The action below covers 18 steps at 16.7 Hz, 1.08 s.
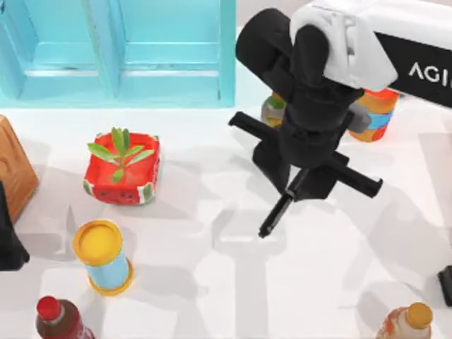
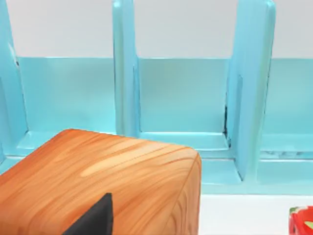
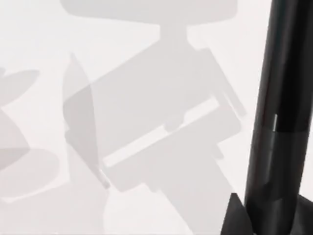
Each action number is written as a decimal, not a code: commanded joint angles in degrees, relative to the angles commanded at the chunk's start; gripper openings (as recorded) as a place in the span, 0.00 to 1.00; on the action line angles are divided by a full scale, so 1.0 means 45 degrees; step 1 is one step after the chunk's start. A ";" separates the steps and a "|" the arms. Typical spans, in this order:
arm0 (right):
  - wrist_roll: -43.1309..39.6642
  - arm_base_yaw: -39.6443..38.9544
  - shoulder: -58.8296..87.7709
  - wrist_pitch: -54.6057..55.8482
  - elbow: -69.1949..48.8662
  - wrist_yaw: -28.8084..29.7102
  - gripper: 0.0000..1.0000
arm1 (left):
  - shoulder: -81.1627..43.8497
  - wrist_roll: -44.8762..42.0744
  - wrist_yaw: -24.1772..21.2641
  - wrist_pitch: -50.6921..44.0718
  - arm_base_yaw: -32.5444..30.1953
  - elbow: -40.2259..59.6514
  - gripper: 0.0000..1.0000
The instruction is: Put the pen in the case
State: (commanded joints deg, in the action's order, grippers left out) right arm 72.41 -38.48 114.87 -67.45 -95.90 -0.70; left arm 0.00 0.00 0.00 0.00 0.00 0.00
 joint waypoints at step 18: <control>-0.1971 0.7935 -0.1069 -0.0348 0.0165 -0.0021 0.00 | 0.0000 0.0000 0.0000 0.0000 0.0000 0.0000 1.00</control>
State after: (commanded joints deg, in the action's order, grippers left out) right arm 63.54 -2.77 110.06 -69.01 -95.15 -0.79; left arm 0.00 0.00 0.00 0.00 0.00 0.00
